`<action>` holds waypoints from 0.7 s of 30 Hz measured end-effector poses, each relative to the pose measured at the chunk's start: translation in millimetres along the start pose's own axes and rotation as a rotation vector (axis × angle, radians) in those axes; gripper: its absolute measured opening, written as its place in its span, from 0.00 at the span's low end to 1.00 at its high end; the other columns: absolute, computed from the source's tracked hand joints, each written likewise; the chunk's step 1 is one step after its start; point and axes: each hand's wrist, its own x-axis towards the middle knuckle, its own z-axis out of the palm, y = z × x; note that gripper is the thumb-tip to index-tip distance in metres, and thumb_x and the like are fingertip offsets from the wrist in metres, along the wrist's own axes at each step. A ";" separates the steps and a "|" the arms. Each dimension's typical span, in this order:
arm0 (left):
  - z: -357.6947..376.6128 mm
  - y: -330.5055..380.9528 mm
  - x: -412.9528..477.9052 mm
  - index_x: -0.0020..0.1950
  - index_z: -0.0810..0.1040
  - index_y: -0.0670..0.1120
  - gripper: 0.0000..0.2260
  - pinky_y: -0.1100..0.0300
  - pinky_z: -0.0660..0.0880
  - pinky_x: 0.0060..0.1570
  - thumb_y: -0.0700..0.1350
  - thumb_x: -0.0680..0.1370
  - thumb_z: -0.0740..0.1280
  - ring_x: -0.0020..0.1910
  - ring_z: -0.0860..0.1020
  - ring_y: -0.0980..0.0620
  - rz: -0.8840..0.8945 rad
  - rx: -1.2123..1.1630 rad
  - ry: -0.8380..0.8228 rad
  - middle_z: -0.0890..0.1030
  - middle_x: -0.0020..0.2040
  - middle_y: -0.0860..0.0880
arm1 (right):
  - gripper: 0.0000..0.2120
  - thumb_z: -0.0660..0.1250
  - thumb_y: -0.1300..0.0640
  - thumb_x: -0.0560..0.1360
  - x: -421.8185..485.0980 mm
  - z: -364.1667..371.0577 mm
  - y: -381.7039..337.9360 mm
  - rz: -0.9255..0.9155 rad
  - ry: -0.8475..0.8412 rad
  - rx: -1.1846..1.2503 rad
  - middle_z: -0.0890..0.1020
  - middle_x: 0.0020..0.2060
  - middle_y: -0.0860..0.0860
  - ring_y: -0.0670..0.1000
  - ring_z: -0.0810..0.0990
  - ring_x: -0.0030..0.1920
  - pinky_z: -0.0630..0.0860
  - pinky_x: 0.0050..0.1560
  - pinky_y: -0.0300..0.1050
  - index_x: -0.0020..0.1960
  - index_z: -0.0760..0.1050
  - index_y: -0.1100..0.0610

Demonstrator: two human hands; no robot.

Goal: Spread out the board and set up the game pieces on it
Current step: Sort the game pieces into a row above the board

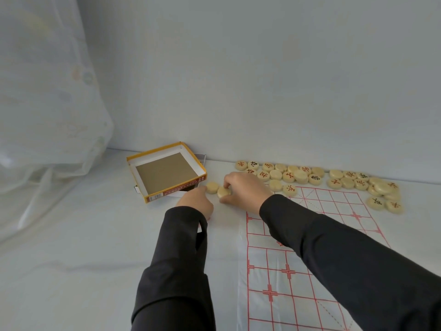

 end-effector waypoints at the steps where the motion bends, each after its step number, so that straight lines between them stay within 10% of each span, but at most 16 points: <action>1: -0.9 0.2 -0.6 0.75 0.57 0.46 0.26 0.53 0.75 0.58 0.38 0.79 0.60 0.61 0.75 0.42 -0.002 0.003 -0.006 0.75 0.62 0.41 | 0.12 0.66 0.51 0.73 0.3 0.5 -1.0 0.013 0.005 0.014 0.78 0.46 0.54 0.55 0.76 0.46 0.73 0.44 0.48 0.50 0.75 0.59; 15: -3.2 -0.5 -3.8 0.72 0.61 0.44 0.20 0.57 0.75 0.53 0.42 0.80 0.58 0.55 0.79 0.44 0.007 0.015 -0.059 0.79 0.57 0.42 | 0.12 0.58 0.60 0.78 2.0 10.0 8.2 0.043 -0.037 0.160 0.78 0.48 0.55 0.56 0.77 0.48 0.73 0.48 0.52 0.47 0.80 0.62; 21: -8.0 -4.0 0.3 0.69 0.65 0.41 0.16 0.57 0.75 0.48 0.41 0.81 0.58 0.40 0.78 0.48 -0.039 0.002 -0.043 0.80 0.45 0.44 | 0.14 0.59 0.58 0.79 10.0 4.1 2.4 0.026 0.102 0.178 0.75 0.60 0.54 0.52 0.71 0.62 0.67 0.61 0.45 0.62 0.76 0.58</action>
